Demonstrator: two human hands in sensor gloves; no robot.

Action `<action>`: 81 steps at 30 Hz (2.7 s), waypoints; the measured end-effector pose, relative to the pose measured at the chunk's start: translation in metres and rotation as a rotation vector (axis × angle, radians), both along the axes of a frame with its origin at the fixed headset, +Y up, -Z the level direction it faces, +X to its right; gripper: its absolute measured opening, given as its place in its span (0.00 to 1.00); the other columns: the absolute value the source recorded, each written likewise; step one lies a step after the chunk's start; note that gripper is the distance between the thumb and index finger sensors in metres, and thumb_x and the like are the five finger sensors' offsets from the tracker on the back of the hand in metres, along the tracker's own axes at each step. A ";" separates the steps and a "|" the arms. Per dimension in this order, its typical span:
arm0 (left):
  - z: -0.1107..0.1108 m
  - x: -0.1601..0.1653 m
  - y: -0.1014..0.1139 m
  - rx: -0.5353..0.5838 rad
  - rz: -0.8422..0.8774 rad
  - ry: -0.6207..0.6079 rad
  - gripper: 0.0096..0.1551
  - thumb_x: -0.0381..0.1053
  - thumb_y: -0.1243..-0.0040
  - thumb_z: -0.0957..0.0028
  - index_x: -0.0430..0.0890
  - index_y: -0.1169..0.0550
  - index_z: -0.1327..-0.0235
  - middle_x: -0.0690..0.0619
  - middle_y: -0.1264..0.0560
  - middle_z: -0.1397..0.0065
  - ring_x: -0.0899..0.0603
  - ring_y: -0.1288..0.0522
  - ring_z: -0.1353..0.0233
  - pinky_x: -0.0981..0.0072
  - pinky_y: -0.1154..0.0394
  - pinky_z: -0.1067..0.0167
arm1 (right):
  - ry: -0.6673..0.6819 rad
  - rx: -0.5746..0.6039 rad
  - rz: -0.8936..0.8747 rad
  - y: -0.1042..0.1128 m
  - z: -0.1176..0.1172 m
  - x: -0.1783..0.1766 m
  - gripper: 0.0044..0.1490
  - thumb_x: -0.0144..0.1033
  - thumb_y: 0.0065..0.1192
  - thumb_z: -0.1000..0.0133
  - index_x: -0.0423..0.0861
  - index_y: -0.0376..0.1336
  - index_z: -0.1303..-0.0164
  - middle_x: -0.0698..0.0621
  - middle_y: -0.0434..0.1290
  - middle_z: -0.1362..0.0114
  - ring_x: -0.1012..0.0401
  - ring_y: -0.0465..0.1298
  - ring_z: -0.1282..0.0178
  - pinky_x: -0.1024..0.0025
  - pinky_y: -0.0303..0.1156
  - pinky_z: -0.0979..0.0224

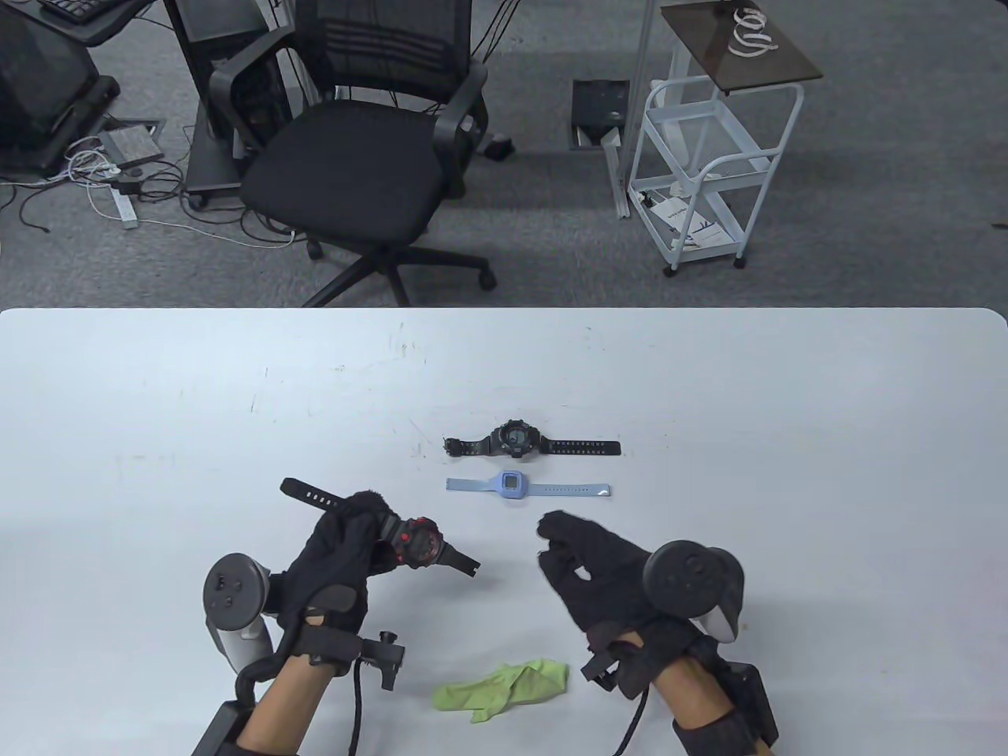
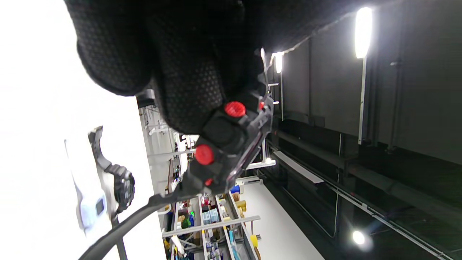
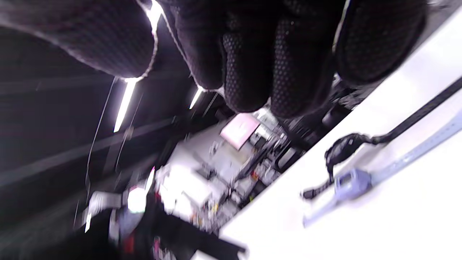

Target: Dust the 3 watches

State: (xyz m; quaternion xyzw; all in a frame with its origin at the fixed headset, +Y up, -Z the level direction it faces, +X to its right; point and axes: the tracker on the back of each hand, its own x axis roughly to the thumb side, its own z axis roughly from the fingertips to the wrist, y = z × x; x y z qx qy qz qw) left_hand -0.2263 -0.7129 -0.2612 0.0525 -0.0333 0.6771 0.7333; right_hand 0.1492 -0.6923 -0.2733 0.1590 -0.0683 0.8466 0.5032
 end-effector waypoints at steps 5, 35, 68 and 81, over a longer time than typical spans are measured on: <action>-0.014 0.045 0.005 -0.027 -0.033 -0.062 0.26 0.53 0.43 0.39 0.44 0.25 0.31 0.48 0.18 0.36 0.42 0.11 0.48 0.43 0.18 0.44 | -0.151 -0.109 -0.303 -0.010 -0.012 0.045 0.41 0.55 0.61 0.43 0.43 0.63 0.24 0.40 0.75 0.33 0.46 0.79 0.41 0.40 0.72 0.41; -0.040 0.151 -0.070 -0.420 0.073 0.049 0.32 0.53 0.44 0.38 0.45 0.36 0.22 0.45 0.32 0.22 0.31 0.26 0.29 0.34 0.30 0.34 | -0.265 -0.259 -0.446 -0.039 -0.024 0.084 0.40 0.55 0.60 0.42 0.43 0.63 0.24 0.40 0.75 0.33 0.46 0.79 0.42 0.40 0.72 0.41; -0.013 -0.009 -0.024 -0.081 -0.274 0.114 0.37 0.52 0.41 0.40 0.43 0.38 0.20 0.41 0.37 0.19 0.27 0.33 0.25 0.25 0.36 0.34 | -0.137 -0.235 -0.081 -0.040 -0.024 0.052 0.40 0.53 0.61 0.42 0.41 0.64 0.24 0.37 0.73 0.30 0.42 0.77 0.38 0.36 0.69 0.39; -0.015 0.017 -0.021 0.084 -0.808 -0.203 0.39 0.55 0.39 0.42 0.42 0.35 0.20 0.40 0.37 0.18 0.26 0.34 0.23 0.24 0.37 0.34 | -0.005 -0.183 0.256 -0.045 -0.021 0.018 0.41 0.52 0.63 0.43 0.41 0.63 0.23 0.35 0.71 0.27 0.39 0.74 0.34 0.33 0.67 0.36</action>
